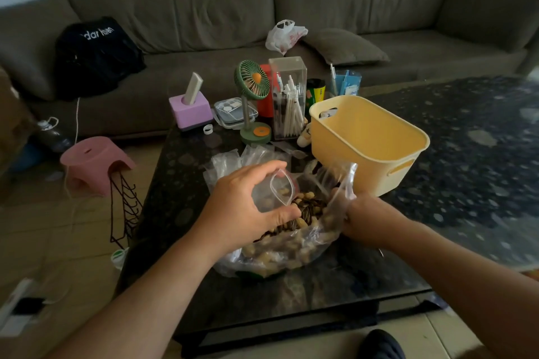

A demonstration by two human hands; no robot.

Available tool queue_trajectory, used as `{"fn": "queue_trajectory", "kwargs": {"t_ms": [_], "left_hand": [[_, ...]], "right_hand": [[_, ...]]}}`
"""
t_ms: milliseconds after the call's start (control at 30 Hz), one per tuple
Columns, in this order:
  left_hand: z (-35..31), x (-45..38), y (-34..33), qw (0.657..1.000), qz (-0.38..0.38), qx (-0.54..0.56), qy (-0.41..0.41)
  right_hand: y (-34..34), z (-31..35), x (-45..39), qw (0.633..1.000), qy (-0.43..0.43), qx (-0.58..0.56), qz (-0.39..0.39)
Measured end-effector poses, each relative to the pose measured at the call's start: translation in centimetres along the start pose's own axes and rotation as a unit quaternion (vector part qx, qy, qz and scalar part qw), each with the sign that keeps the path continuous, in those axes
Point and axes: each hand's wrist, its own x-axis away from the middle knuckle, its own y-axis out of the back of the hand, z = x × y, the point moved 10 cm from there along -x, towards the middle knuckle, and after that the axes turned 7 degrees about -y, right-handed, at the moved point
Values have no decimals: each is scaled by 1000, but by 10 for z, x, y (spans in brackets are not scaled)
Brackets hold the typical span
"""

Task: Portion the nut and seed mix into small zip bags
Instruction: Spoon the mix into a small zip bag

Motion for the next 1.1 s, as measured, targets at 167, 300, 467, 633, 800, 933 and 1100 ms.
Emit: {"fn": "queue_trajectory", "kwargs": {"t_ms": [167,300,467,633,800,933,1100], "left_hand": [[8,1,4,1000,-11,22,18],[9,0,8,998,-18,45,28],[8,-2,15,995,-34,81,38],[-13,-1,24,990,-53,131,10],[-15,-1,-1,972,14,229,60],[12,-1,-7,971,21,197,133],[26,-2,7,970,-22,184,156]], "right_hand": [[34,-3,3,995,3,-97,-26],[91,-10,23,938,-13,-342,-57],[169,6,62,763,184,-616,-74],[194,10,80,839,187,-368,-355],[193,4,79,798,184,-371,-437],[179,9,79,768,152,-458,-422],[146,40,60,852,164,-321,-380]]}}
